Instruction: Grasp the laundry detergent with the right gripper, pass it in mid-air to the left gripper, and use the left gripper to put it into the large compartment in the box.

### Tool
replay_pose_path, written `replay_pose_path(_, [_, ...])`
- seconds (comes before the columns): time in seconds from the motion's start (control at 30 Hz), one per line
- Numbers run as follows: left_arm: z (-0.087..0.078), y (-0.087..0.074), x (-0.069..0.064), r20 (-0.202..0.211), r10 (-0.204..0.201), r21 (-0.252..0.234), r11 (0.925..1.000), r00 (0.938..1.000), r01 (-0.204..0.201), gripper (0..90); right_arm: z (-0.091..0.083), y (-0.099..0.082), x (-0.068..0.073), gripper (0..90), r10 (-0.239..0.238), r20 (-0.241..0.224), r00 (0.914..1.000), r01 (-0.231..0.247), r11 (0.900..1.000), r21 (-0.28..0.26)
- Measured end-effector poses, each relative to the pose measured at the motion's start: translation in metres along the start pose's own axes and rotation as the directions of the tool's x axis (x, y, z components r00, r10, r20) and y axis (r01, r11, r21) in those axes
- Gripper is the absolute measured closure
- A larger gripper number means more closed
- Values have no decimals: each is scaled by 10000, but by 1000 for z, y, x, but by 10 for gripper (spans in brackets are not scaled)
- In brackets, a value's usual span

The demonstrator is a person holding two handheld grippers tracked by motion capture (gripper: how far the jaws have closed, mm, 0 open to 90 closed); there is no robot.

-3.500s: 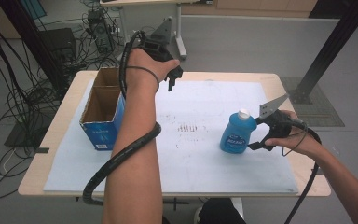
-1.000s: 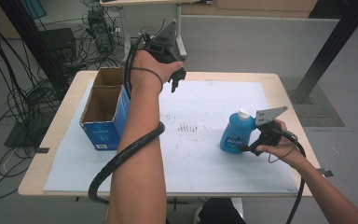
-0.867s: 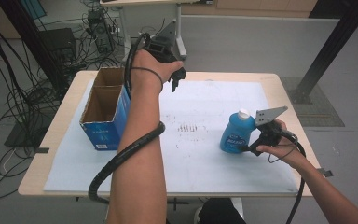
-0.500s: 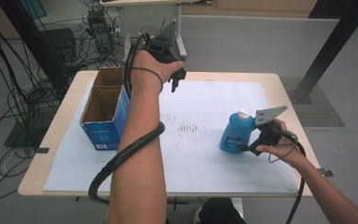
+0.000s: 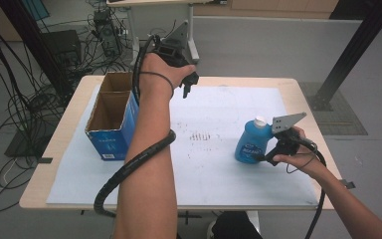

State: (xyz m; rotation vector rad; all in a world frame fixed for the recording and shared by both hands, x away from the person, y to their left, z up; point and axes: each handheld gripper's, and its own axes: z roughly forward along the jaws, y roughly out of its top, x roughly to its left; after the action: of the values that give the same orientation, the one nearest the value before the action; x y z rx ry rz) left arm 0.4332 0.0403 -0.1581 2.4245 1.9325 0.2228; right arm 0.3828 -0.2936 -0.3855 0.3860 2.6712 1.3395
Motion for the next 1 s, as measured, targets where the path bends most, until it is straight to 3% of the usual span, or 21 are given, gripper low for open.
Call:
replay_pose_path(0.23, [0,1,0,-17,7,15,10000,10000,-7,64,-1,0,-1,22,-46,3,10000,46,10000,-26])
replay_pose_path(0.27, [0,1,0,-19,-6,-6,10000,10000,6,64,-1,0,1,22,115,-6,9999,-115,9999,-22])
replay_pose_path(0.3, [0,1,0,-9,-17,-1,10000,10000,17,64,-1,1,-1,22,-92,0,10000,92,9999,-63])
replay_pose_path(1.0, [0,1,-1,-2,10,2,10000,10000,-10,64,-2,2,-2,22,-113,-2,9999,113,9999,-75])
